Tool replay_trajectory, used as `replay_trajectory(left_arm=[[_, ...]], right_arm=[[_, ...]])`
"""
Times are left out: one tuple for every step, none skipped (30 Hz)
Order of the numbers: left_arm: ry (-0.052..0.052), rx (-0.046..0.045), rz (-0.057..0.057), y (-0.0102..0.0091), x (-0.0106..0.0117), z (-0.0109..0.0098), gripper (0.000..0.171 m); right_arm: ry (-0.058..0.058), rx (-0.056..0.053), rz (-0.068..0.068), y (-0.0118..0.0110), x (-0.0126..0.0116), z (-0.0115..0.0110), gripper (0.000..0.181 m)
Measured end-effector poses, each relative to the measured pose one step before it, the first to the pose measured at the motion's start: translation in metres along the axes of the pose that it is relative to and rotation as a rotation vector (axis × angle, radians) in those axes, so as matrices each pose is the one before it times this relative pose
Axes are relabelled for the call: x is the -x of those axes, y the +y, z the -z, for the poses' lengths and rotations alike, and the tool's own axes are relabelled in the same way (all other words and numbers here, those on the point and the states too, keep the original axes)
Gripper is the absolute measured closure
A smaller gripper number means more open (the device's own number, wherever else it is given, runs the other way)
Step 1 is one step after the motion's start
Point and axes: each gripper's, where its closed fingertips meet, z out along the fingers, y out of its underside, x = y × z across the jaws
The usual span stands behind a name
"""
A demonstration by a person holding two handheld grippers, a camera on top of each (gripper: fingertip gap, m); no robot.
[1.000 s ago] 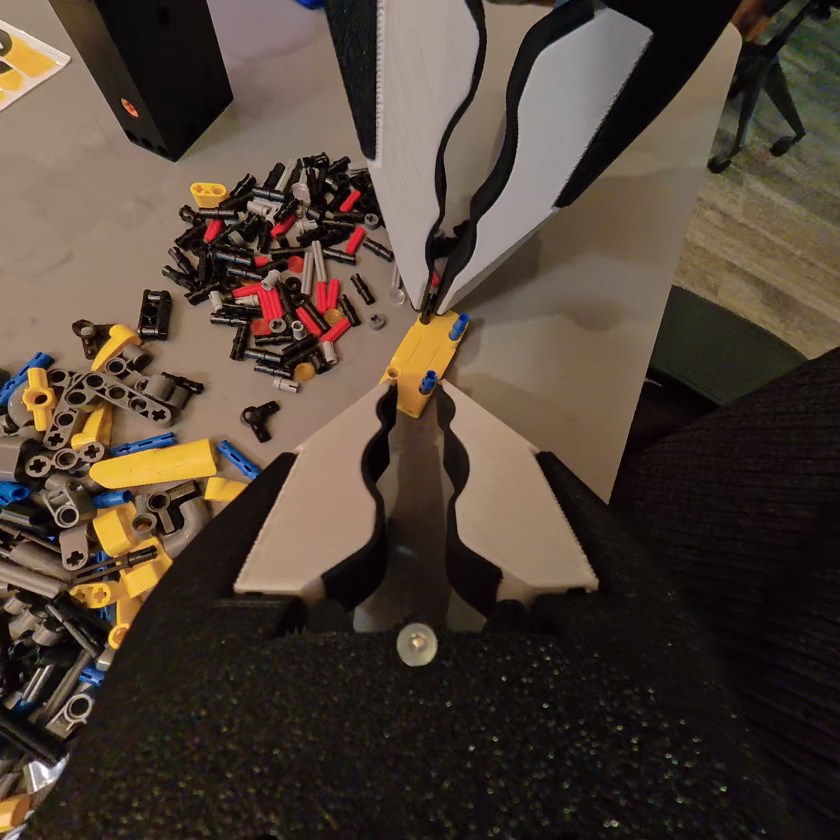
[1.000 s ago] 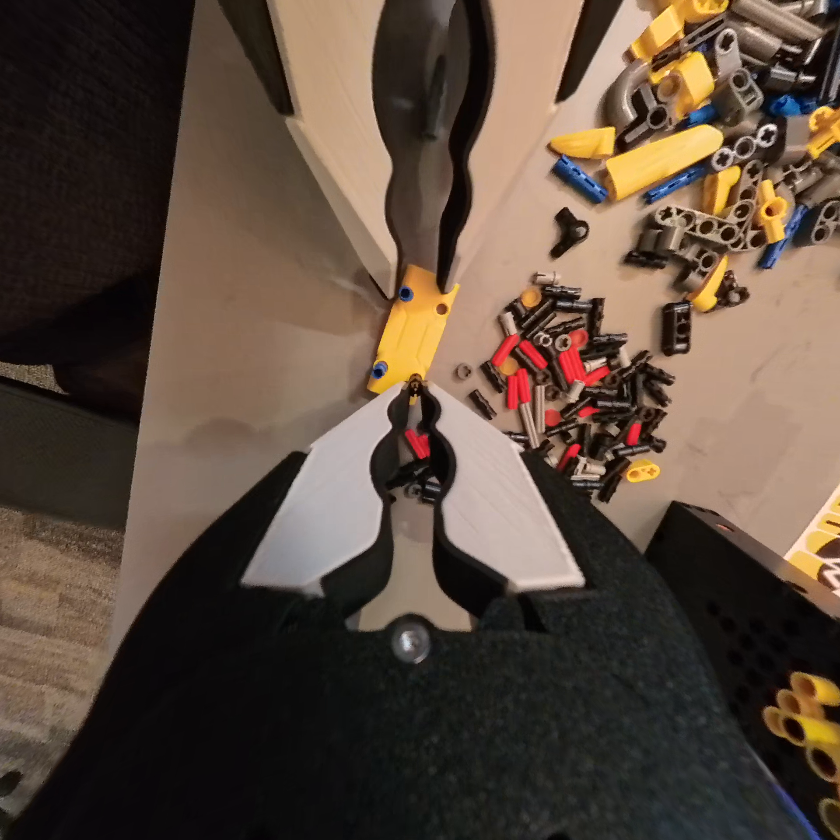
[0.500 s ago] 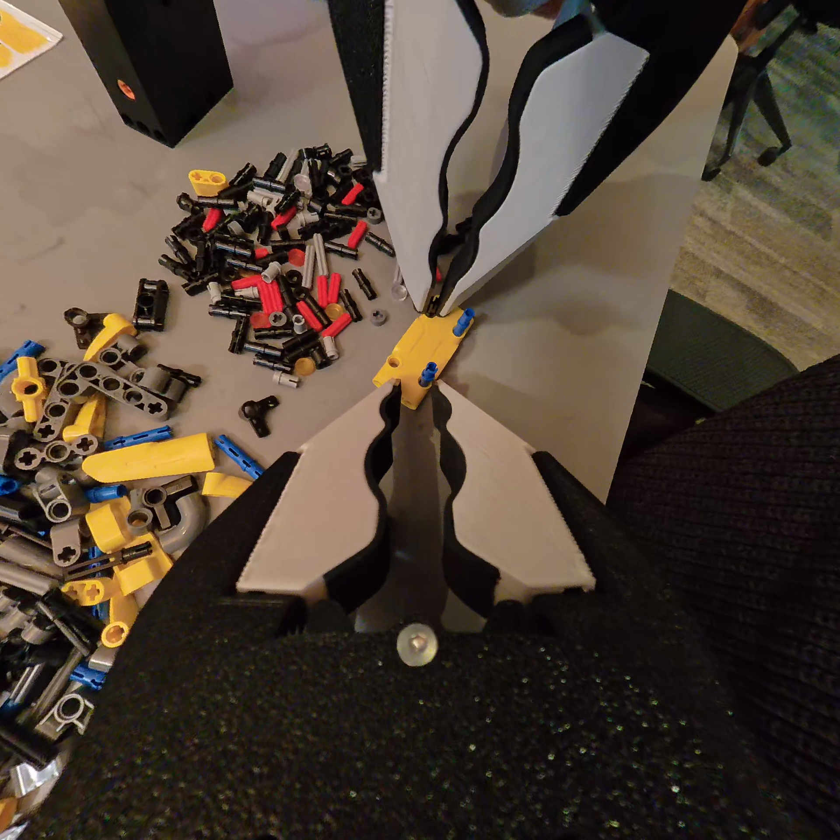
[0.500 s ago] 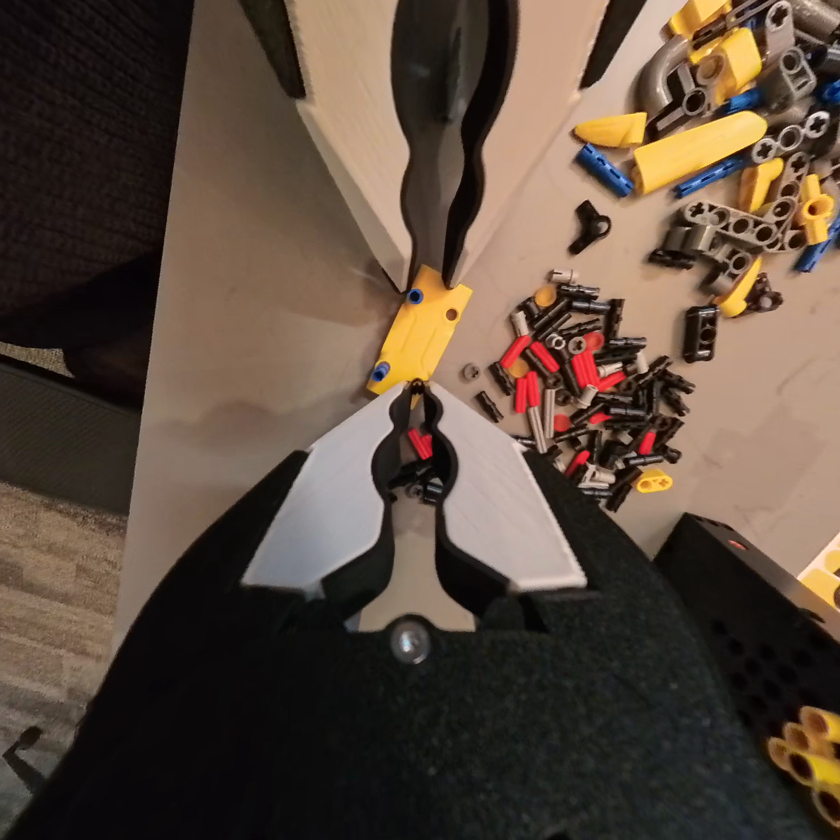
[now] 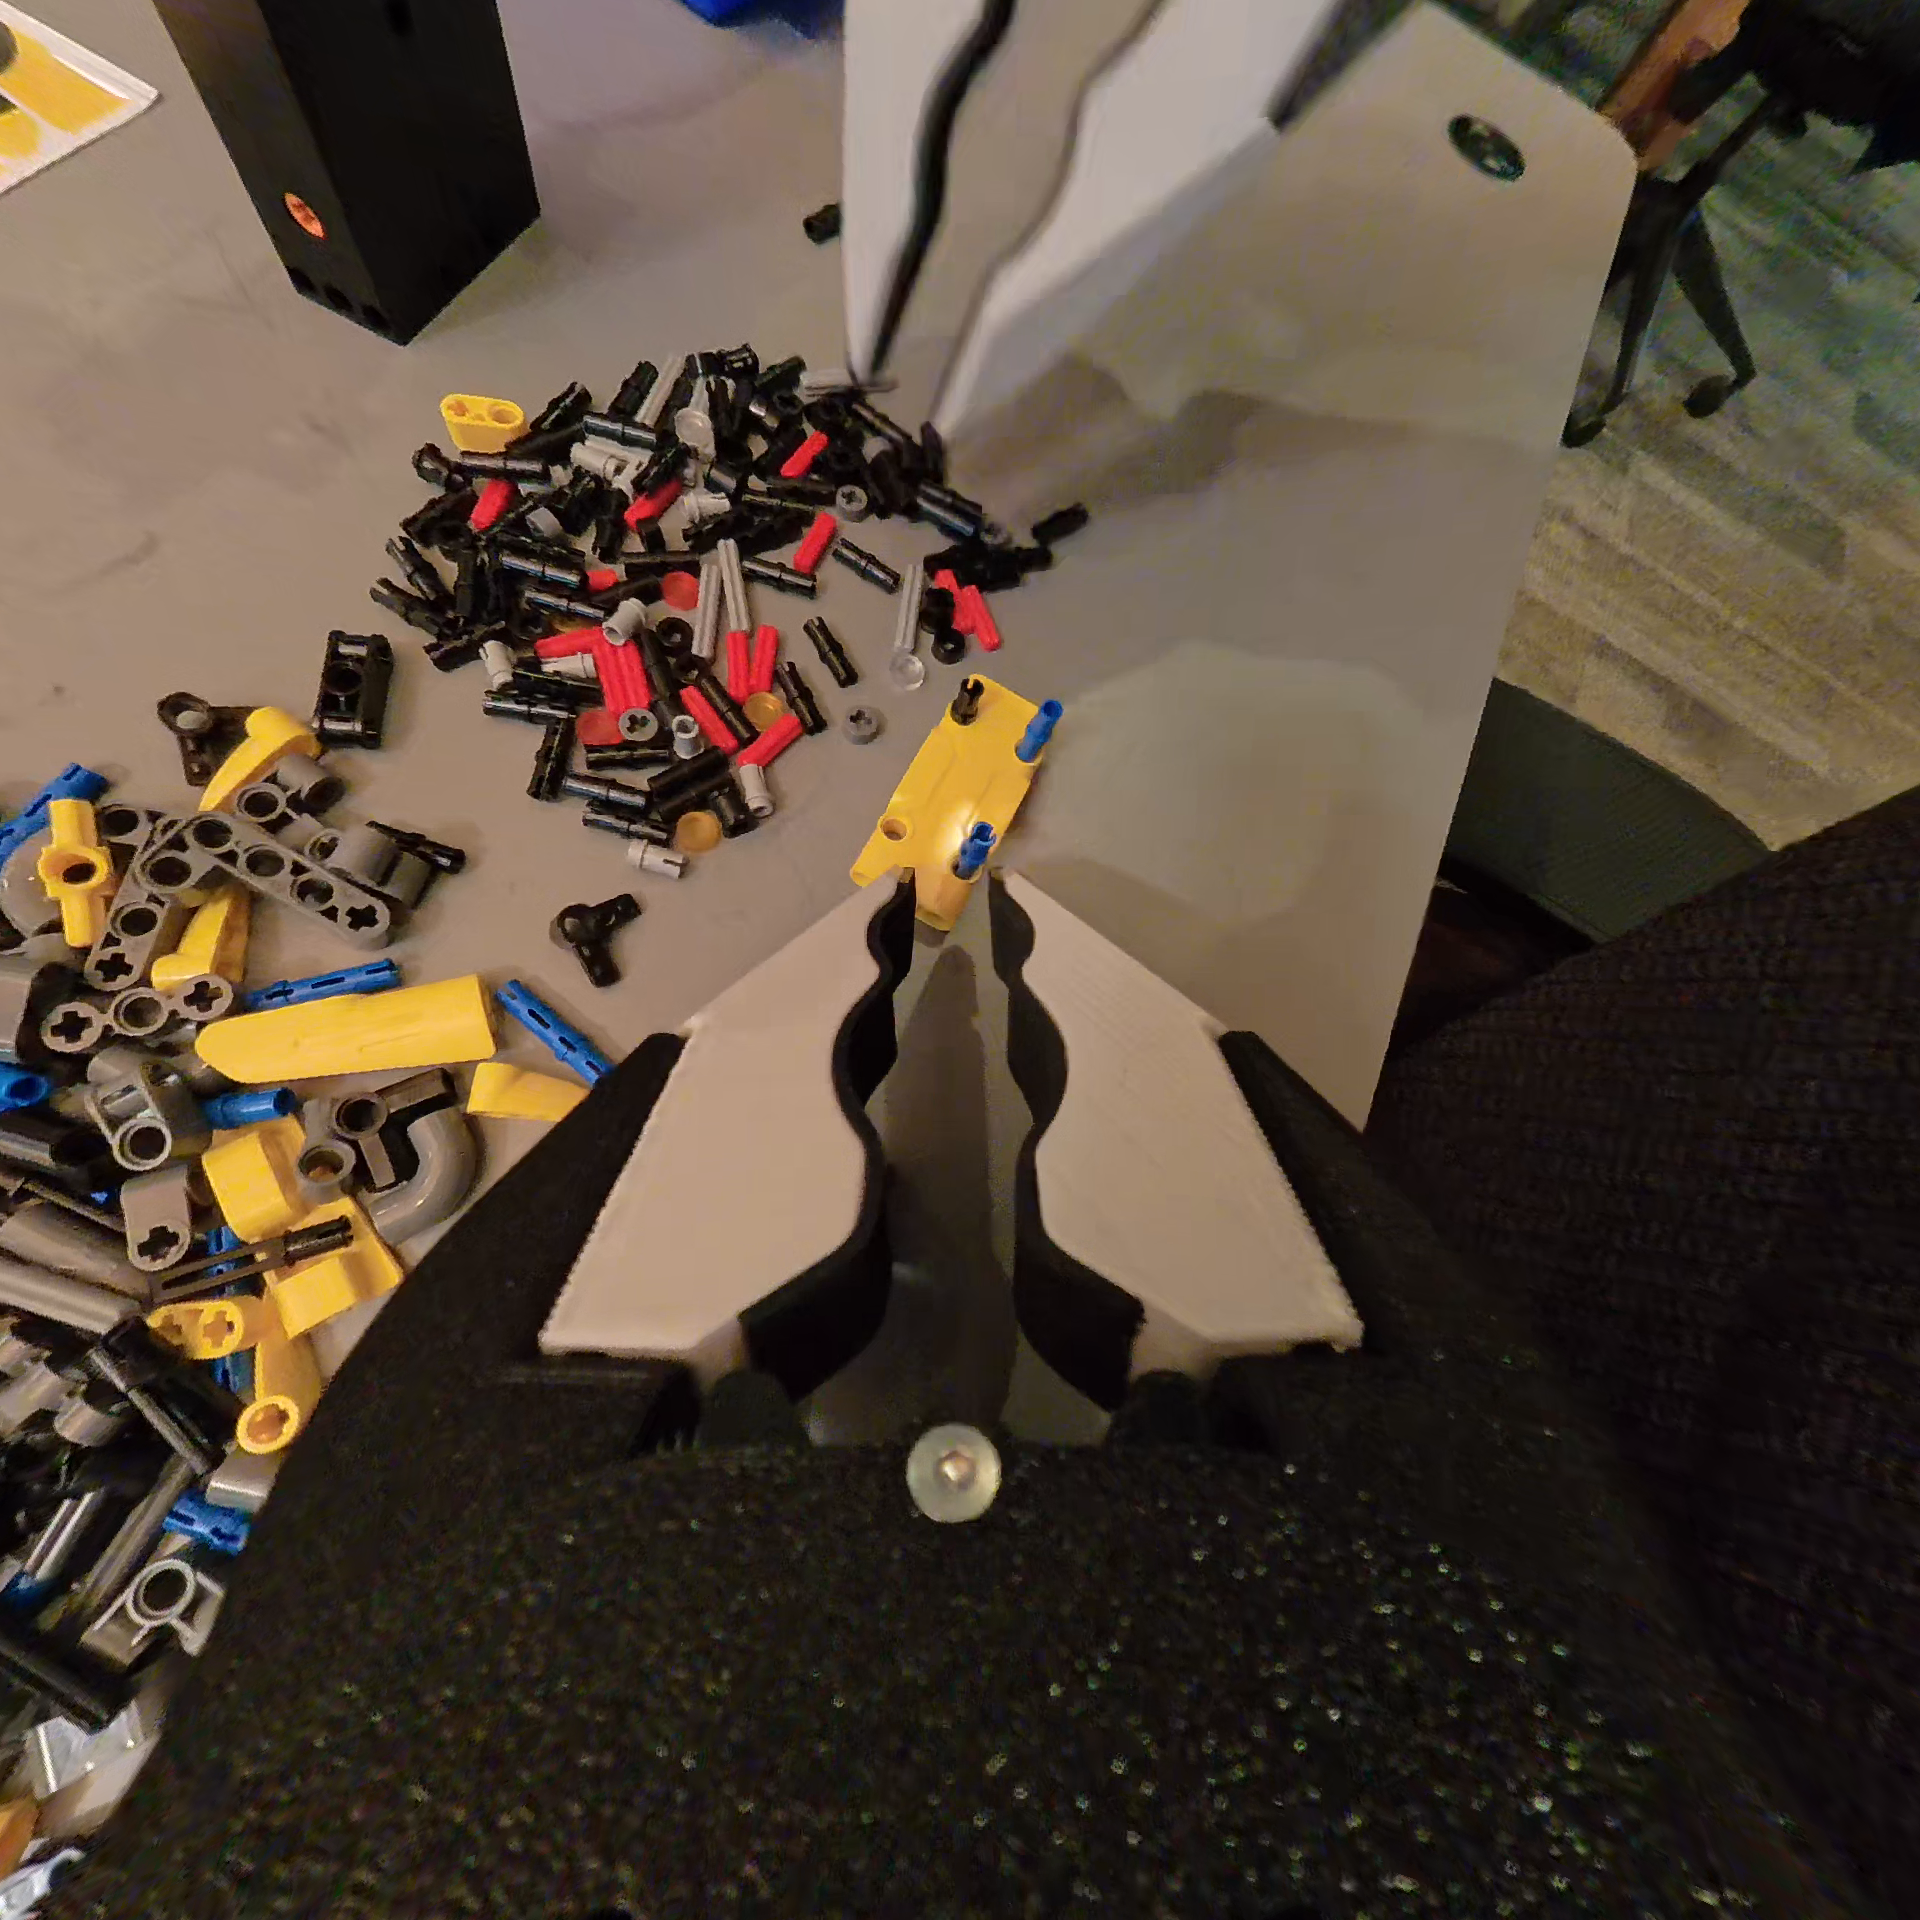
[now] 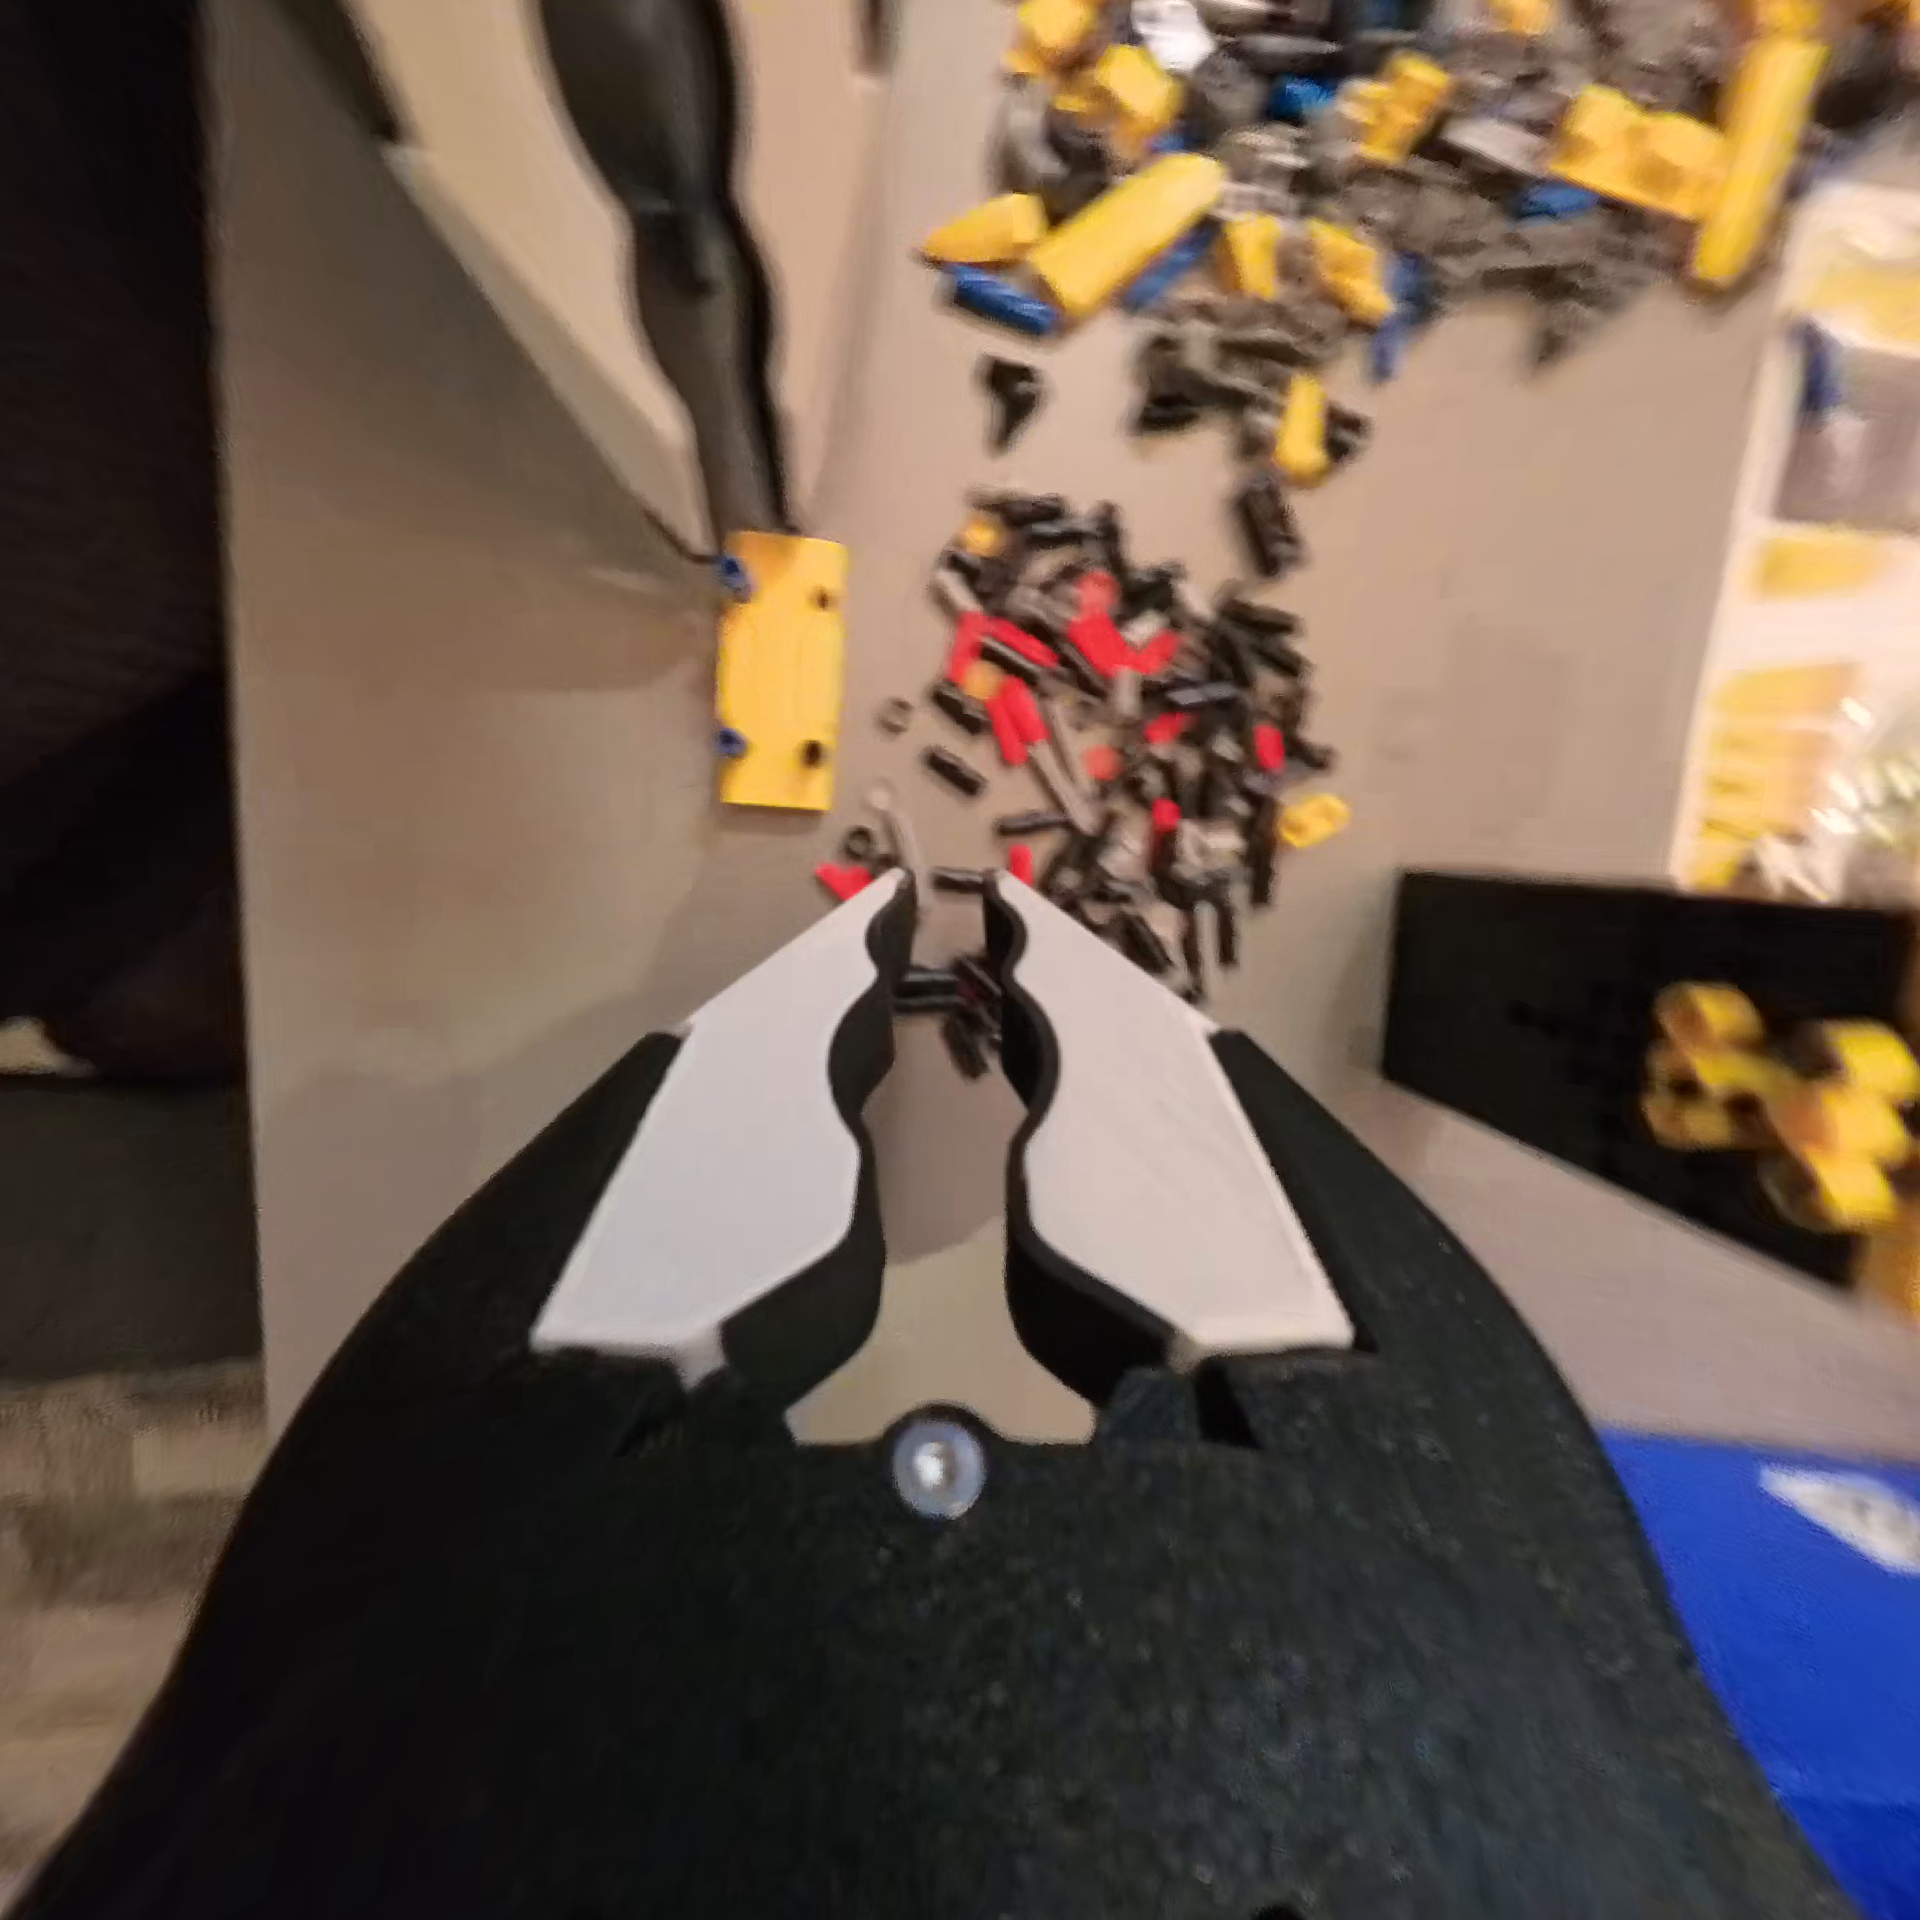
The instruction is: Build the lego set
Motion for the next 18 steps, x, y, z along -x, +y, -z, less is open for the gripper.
replay_trajectory(left_arm=[[0.0041, -0.00353, 0.0039, -0.00038, -0.00008, 0.00099, 0.157], [-0.0005, -0.00332, 0.0014, -0.00030, 0.00028, 0.00090, 0.157], [-0.0006, -0.00300, -0.0011, -0.00042, 0.00005, 0.00089, 0.157], [0.0013, -0.00277, -0.0012, -0.00059, -0.00012, 0.00103, 0.157], [0.0028, -0.00331, -0.0002, -0.00080, -0.00037, 0.00116, 0.157], [0.0075, -0.00551, 0.0019, -0.00124, -0.00076, 0.00135, 0.157], [0.0121, -0.00678, 0.0063, -0.00156, -0.00123, 0.00148, 0.157], [0.0117, -0.00699, 0.0092, -0.00160, -0.00095, 0.00152, 0.157], [0.0090, -0.00758, 0.0103, -0.00149, -0.00030, 0.00160, 0.157], [0.0086, -0.00753, 0.0106, -0.00143, -0.00018, 0.00161, 0.157], [0.0080, -0.00793, 0.0105, -0.00142, 0.00008, 0.00166, 0.157], [0.0076, -0.00893, 0.0104, -0.00161, 0.00004, 0.00154, 0.157], [0.0058, -0.00915, 0.0107, -0.00164, 0.00049, 0.00154, 0.157], [0.0024, -0.00859, 0.0105, -0.00139, 0.00090, 0.00130, 0.157], [-0.0016, -0.00766, 0.0097, -0.00117, 0.00127, 0.00119, 0.157], [-0.0049, -0.00675, 0.0085, -0.00086, 0.00160, 0.00085, 0.157], [-0.0048, -0.00486, 0.0076, -0.00043, 0.00127, 0.00080, 0.157], [-0.0028, -0.00309, 0.0067, 0.00001, 0.00061, 0.00052, 0.157]], right_arm=[[0.0491, -0.0086, -0.0664, 0.00646, -0.01011, 0.00394, 0.169], [0.0362, -0.0078, -0.0652, 0.00734, -0.00821, 0.00319, 0.169], [0.0336, -0.0132, -0.0593, 0.00739, -0.00726, 0.00264, 0.169], [0.0336, -0.0141, -0.0534, 0.00751, -0.00695, 0.00238, 0.169], [0.0260, -0.0100, -0.0472, 0.00775, -0.00543, 0.00181, 0.171], [0.0223, -0.0065, -0.0416, 0.00752, -0.00445, 0.00126, 0.172], [0.0199, -0.0057, -0.0365, 0.00666, -0.00361, 0.00088, 0.172], [0.0100, -0.0092, -0.0309, 0.00505, -0.00138, 0.00049, 0.173], [0.0021, -0.0137, -0.0263, 0.00310, 0.00049, 0.00011, 0.174], [0.0007, -0.0156, -0.0210, 0.00170, 0.00113, -0.00031, 0.175], [-0.0014, -0.0157, -0.0129, 0.00057, 0.00197, -0.00063, 0.176], [-0.0024, -0.0136, -0.0055, 0.00000, 0.00227, -0.00123, 0.176], [0.0049, -0.0082, -0.0024, 0.00020, 0.00118, -0.00175, 0.177], [0.0119, -0.0019, -0.0030, 0.00067, -0.00038, -0.00231, 0.180], [0.0100, 0.0004, -0.0053, 0.00063, -0.00043, -0.00274, 0.181], [-0.0022, -0.0066, -0.0065, -0.00059, 0.00092, -0.00271, 0.181], [-0.0120, -0.0158, -0.0069, -0.00210, 0.00223, -0.00237, 0.181], [-0.0145, -0.0187, -0.0063, -0.00263, 0.00240, -0.00191, 0.181]])
